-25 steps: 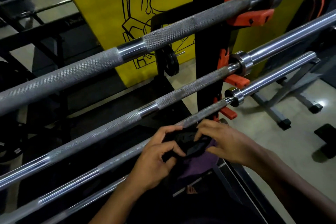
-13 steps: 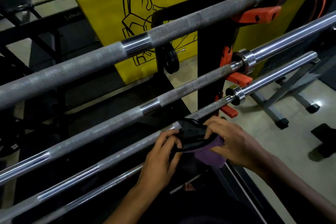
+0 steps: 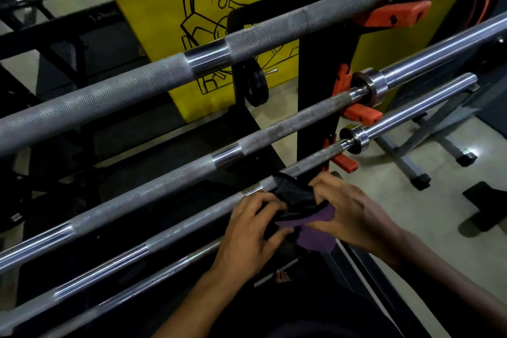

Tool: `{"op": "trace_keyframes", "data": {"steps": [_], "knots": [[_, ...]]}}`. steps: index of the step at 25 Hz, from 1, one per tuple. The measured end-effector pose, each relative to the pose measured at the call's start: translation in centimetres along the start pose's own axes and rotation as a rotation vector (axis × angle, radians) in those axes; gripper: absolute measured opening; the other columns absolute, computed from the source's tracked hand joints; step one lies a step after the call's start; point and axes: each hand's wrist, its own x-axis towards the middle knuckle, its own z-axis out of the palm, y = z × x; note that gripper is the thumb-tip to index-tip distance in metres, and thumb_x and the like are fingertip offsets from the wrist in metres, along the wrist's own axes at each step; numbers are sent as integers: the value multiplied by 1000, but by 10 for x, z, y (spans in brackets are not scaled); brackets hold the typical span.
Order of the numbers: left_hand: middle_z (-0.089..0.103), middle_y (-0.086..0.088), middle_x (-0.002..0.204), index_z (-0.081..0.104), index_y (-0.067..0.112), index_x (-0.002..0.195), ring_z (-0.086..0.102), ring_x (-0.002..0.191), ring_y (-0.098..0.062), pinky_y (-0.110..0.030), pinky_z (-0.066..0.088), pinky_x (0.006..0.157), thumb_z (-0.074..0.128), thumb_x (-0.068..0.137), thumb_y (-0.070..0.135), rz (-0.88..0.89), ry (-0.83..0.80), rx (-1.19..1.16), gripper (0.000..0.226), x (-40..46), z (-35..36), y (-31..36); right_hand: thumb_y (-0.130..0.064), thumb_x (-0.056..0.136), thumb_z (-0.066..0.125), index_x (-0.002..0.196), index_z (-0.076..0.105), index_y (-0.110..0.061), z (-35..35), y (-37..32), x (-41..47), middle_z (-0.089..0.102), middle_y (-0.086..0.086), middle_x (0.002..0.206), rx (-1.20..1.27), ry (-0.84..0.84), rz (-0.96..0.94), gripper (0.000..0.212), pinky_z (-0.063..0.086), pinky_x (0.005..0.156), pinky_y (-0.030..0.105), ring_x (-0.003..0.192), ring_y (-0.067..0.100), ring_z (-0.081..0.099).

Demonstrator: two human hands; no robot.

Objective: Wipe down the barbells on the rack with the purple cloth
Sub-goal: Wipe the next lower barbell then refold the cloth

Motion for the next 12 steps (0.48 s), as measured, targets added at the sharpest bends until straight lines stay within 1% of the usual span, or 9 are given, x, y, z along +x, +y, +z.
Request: {"op": "trace_keyframes", "data": {"steps": [2, 3, 5, 7, 8, 10, 11, 12], "knots": [[56, 12, 125, 55, 32, 127, 53, 118, -10, -33, 39, 98, 61, 93, 52, 35, -21, 137, 40, 4, 0, 6, -47, 81, 69, 90, 47, -30, 3, 2, 2, 43, -17, 101, -76, -28, 26, 30, 49, 69, 28, 81, 5, 51], [57, 13, 123, 54, 33, 127, 54, 115, -10, -34, 38, 97, 58, 95, 53, 56, -33, 167, 38, 7, 0, 8, -49, 82, 69, 93, 49, -28, 2, 4, 3, 43, -17, 102, -93, -56, 31, 30, 49, 70, 27, 82, 6, 51], [59, 13, 112, 55, 32, 121, 56, 106, -11, -36, 40, 93, 55, 97, 48, 86, -97, 142, 29, 11, 2, 9, -52, 85, 66, 97, 56, -26, -1, 5, 3, 45, -15, 102, -70, -138, 24, 30, 48, 74, 22, 86, 4, 51], [56, 11, 106, 52, 30, 114, 55, 100, -13, -37, 43, 88, 51, 99, 45, 76, -235, 72, 21, 15, 2, 8, -54, 85, 64, 96, 54, -32, -8, 5, 2, 44, -16, 101, -70, -261, 34, 26, 44, 76, 16, 89, 1, 50], [56, 9, 106, 50, 28, 113, 54, 100, -13, -36, 43, 87, 48, 100, 43, 64, -309, 36, 20, 16, 2, 7, -54, 86, 63, 98, 52, -35, -13, 6, 1, 43, -17, 103, -79, -351, 53, 25, 44, 76, 16, 90, 1, 50], [59, 5, 106, 47, 26, 114, 53, 99, -15, -31, 41, 83, 48, 102, 36, 45, -430, -53, 16, 16, 0, 8, -52, 89, 61, 109, 56, -38, -20, 12, -2, 42, -17, 110, -76, -548, 81, 25, 50, 77, 22, 94, 4, 51], [61, 6, 105, 46, 27, 115, 54, 96, -14, -30, 41, 81, 50, 102, 34, 38, -471, -93, 16, 18, -2, 10, -49, 91, 59, 116, 58, -37, -23, 15, -2, 42, -15, 114, -89, -621, 58, 27, 52, 80, 26, 97, 6, 52], [63, 9, 104, 47, 29, 116, 56, 93, -11, -30, 43, 78, 53, 101, 32, 29, -500, -120, 16, 20, -4, 11, -48, 94, 56, 118, 60, -36, -25, 19, -2, 43, -13, 117, -135, -665, 14, 27, 52, 85, 30, 101, 7, 50]]}}
